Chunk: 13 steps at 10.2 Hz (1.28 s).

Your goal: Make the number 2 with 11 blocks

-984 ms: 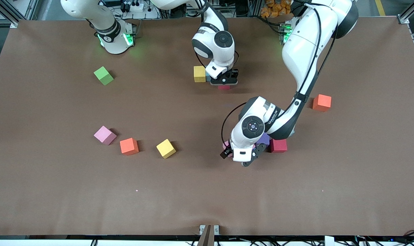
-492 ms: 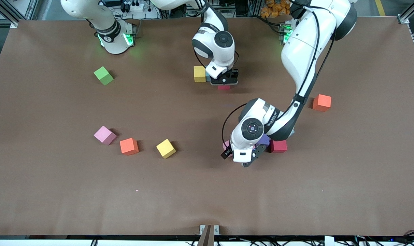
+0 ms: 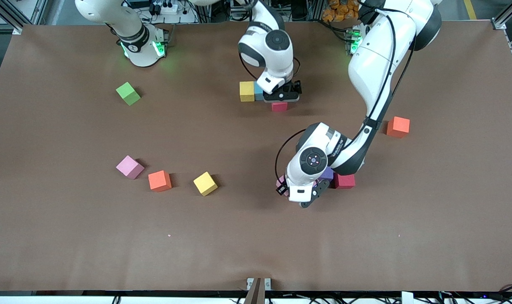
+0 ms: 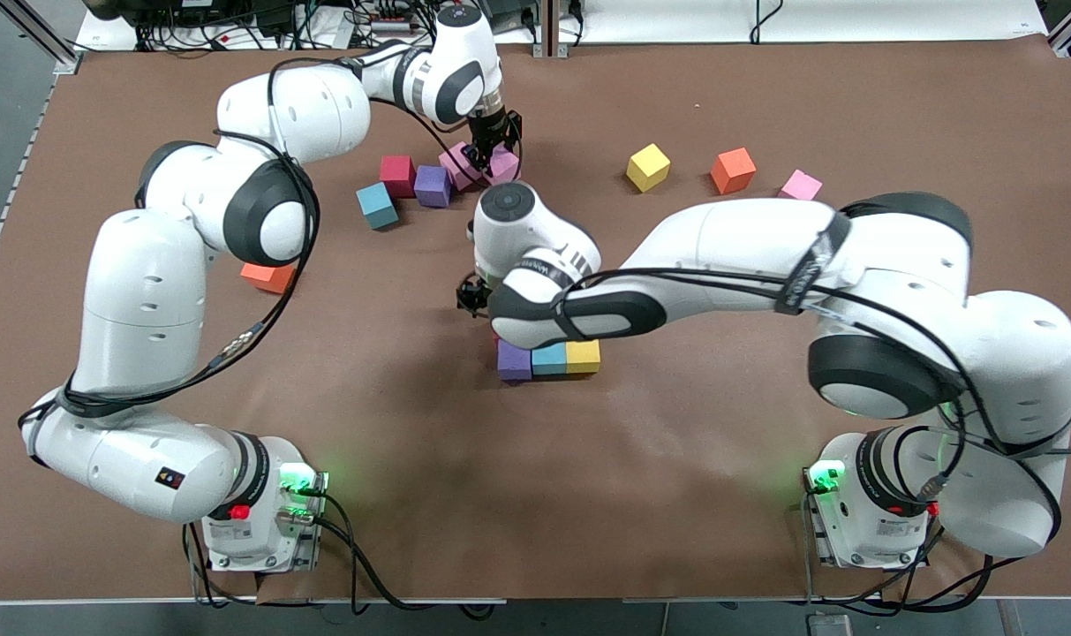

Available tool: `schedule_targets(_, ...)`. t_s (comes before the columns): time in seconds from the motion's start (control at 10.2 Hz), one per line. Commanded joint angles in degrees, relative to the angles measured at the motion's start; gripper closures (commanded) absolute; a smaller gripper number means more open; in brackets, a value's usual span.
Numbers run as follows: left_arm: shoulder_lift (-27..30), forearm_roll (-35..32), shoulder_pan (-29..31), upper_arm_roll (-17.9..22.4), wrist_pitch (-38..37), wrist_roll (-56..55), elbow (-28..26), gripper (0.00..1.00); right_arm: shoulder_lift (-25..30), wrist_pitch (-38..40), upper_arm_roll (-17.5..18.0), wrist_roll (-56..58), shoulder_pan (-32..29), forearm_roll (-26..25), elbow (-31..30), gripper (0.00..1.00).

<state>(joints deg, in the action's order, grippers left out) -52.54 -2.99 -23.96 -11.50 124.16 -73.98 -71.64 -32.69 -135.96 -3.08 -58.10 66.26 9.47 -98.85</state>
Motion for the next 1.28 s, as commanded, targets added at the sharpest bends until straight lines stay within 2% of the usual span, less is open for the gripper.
schedule_targets(0.0,2.4,-0.6,0.8,0.0,-2.7,4.6,-0.5,0.65,8.0,3.6,-1.8,0.4,0.2,-2.6,-5.2,0.0)
schedule_targets(0.2,5.1,-0.4,0.8,-1.4,-5.3,6.7,-1.7,0.65,14.3,3.6,-4.2,6.2,-1.0,-4.0,-12.2,0.0)
schedule_targets(0.3,6.4,-0.3,2.5,-4.0,-7.2,9.3,-3.3,0.65,16.8,3.9,-5.5,10.2,-2.8,-4.0,-14.8,0.0)
schedule_targets(0.59,8.2,-1.3,10.7,-16.1,-7.8,16.3,-12.2,0.66,19.8,8.2,-6.7,22.4,-15.4,-4.0,-16.4,0.0)
schedule_targets(0.89,8.5,-1.5,6.7,-17.2,-7.9,15.4,-15.4,0.67,19.1,10.2,-6.7,37.5,-29.1,-4.1,-15.8,0.0)
schedule_targets(0.98,10.1,-3.7,5.6,-17.2,-7.9,15.0,-17.5,0.67,18.4,10.2,-6.7,42.7,-33.2,-4.1,-14.9,0.0)
schedule_targets(1.18,16.5,-7.5,5.4,-17.2,-7.0,13.2,-25.5,0.67,15.0,10.2,-6.7,51.7,-38.7,-4.1,-12.0,0.0)
